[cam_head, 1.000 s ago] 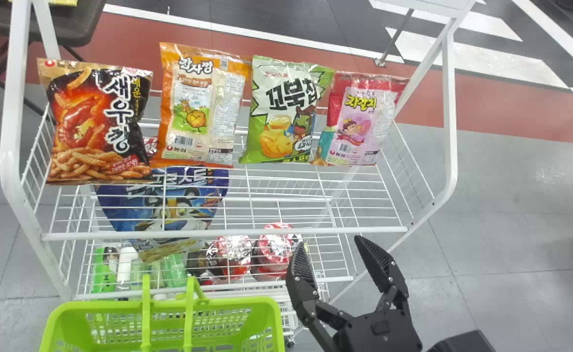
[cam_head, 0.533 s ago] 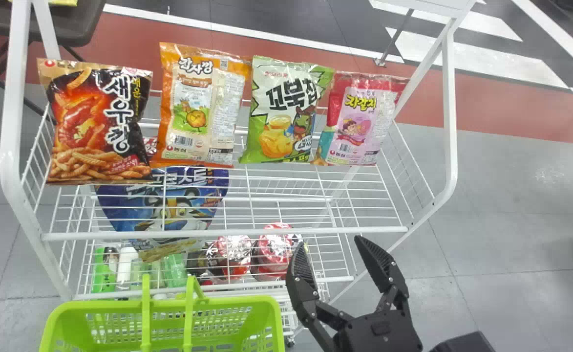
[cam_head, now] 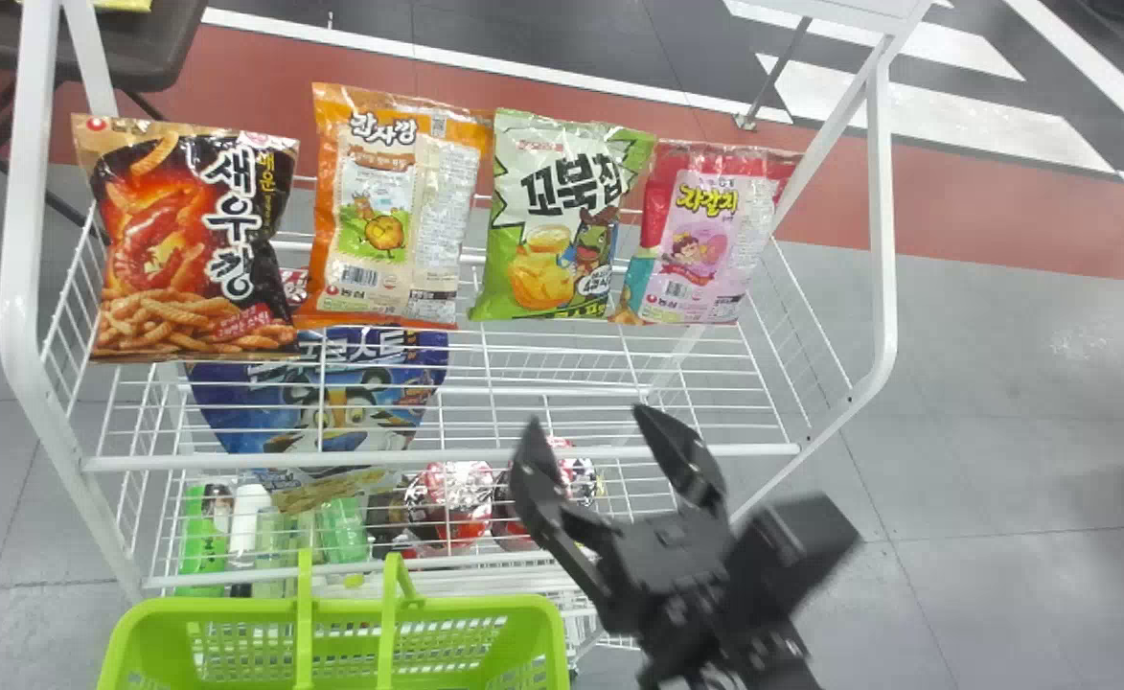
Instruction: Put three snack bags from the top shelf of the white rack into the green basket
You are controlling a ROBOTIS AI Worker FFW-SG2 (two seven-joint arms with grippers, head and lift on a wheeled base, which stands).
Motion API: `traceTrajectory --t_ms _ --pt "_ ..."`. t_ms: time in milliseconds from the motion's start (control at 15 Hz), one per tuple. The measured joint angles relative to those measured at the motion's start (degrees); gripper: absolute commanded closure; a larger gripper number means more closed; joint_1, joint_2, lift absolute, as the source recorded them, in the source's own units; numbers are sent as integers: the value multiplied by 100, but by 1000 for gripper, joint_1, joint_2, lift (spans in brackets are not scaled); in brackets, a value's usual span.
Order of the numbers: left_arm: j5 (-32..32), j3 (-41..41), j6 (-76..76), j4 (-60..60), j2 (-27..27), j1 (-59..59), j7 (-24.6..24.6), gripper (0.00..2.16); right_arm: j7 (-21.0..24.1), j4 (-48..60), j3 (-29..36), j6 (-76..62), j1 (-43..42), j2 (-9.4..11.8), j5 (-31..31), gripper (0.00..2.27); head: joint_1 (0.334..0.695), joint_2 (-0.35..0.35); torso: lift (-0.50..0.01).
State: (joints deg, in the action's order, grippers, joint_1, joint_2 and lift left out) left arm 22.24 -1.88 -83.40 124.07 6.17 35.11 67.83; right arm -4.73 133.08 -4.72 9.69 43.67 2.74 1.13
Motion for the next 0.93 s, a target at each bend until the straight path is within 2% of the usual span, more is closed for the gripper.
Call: traceTrajectory --t_ms 133,267,333,600,800,933 --pt "-2 -14 -32 -22 4 -54 15 2142 2 -129 -320 1211 -901 -9 -69 171 695 -350 0" --pt "22 0 -55 -65 3 -67 29 2142 8 -452 -714 2376 -1888 -17 -97 171 695 -265 0" --pt "34 12 -58 -81 3 -67 30 2138 8 -687 -935 2769 -2365 -46 -107 171 695 -175 0" --pt "27 -3 -82 -74 7 -91 26 2138 8 -1916 -1692 3238 -3915 -254 -87 171 695 -23 0" --pt "24 -13 -100 -75 14 -114 28 2125 -61 -3095 -1843 3158 -4862 -264 -107 174 695 14 0" --pt "11 -43 -136 -74 22 -162 26 2125 -328 -3765 -1852 2950 -5338 -265 -66 188 695 19 0"
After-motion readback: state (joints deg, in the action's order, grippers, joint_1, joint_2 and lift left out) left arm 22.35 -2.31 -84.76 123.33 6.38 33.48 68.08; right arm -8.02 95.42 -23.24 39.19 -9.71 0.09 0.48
